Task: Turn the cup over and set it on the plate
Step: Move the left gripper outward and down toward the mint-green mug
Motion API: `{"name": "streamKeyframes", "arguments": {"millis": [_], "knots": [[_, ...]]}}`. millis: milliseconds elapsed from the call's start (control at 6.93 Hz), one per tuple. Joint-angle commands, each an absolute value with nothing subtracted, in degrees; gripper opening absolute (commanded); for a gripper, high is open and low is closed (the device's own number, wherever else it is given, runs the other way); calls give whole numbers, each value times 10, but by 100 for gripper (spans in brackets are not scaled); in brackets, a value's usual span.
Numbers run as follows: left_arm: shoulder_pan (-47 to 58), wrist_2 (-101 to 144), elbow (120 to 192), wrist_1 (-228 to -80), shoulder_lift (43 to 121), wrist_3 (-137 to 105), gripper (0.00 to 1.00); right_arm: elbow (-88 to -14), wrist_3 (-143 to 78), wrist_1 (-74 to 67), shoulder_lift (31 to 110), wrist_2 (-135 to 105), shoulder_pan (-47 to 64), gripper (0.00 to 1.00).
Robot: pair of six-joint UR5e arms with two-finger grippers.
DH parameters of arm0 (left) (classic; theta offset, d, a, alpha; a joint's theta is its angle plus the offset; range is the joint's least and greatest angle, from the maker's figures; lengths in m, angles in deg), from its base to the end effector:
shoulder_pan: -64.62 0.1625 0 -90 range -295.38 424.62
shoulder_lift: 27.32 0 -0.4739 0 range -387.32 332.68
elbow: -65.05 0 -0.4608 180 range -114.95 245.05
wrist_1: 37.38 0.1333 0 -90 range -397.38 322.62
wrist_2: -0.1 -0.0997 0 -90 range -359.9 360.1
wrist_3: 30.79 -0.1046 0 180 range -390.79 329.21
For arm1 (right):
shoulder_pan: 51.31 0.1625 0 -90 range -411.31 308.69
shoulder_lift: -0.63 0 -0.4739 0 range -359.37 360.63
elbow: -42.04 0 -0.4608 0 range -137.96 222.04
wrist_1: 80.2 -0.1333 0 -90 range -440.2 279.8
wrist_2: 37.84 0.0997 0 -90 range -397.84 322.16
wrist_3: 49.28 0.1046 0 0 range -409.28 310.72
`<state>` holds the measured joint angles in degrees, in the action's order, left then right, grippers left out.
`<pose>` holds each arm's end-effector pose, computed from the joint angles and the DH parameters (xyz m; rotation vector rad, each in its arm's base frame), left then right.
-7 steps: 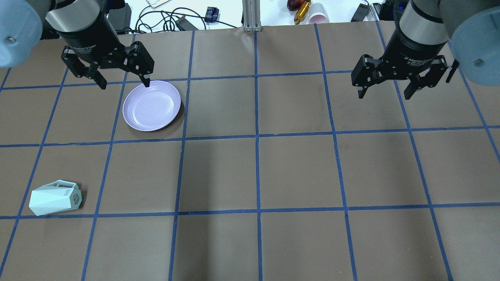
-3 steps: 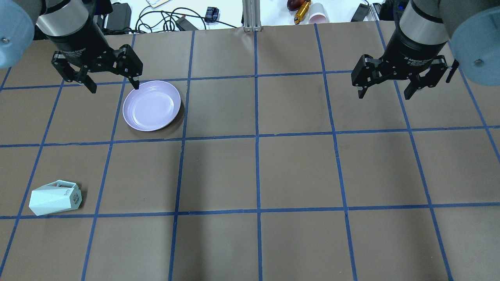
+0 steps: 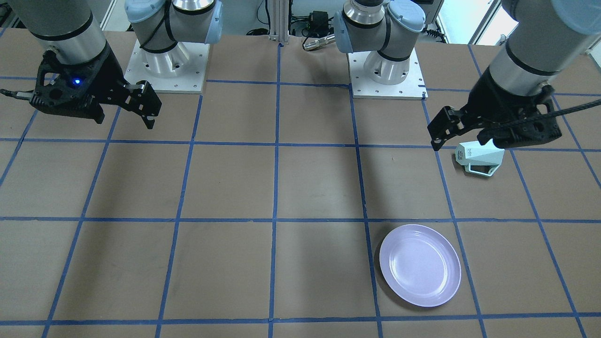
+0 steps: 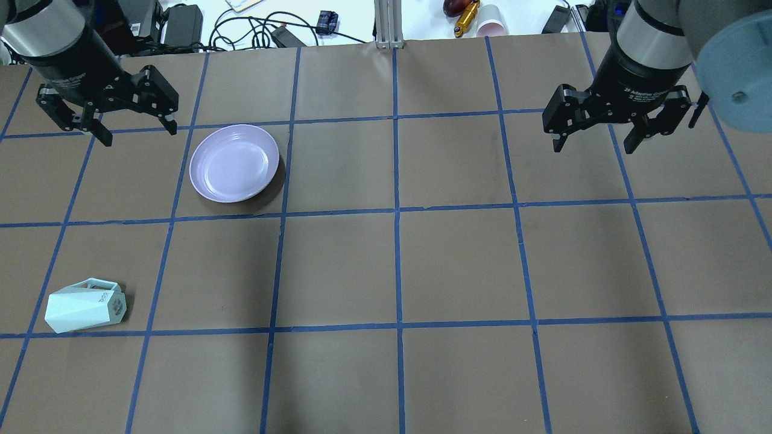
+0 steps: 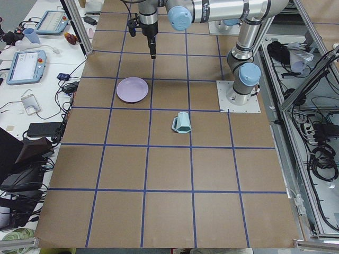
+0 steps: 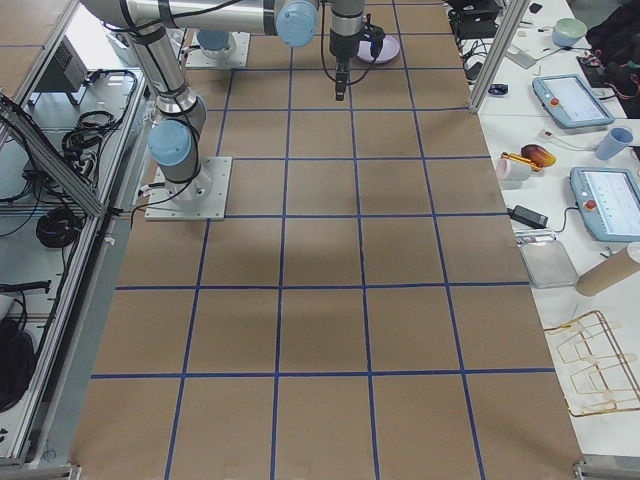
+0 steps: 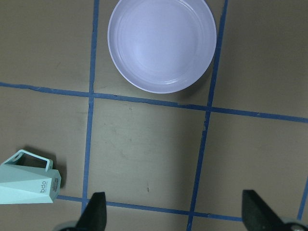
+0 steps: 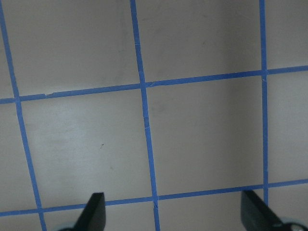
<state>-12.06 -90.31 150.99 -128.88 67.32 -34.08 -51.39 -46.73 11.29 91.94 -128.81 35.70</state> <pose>0.0081 -0.6095 0.5220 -0.2742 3.1272 0.0580 0.1028 -0.5543 0.5136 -0.1509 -3.1210 -0.0173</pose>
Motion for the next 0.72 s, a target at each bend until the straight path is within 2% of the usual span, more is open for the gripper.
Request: {"name": "streamKeyframes", "arguments": {"millis": [0, 577], "knots": [[-48, -900, 1510, -1290, 673, -409, 100, -514, -467, 113, 919, -1288, 357, 100], [120, -847, 1515, -1318, 680, -532, 100, -514, -467, 113, 919, -1288, 357, 100]]}}
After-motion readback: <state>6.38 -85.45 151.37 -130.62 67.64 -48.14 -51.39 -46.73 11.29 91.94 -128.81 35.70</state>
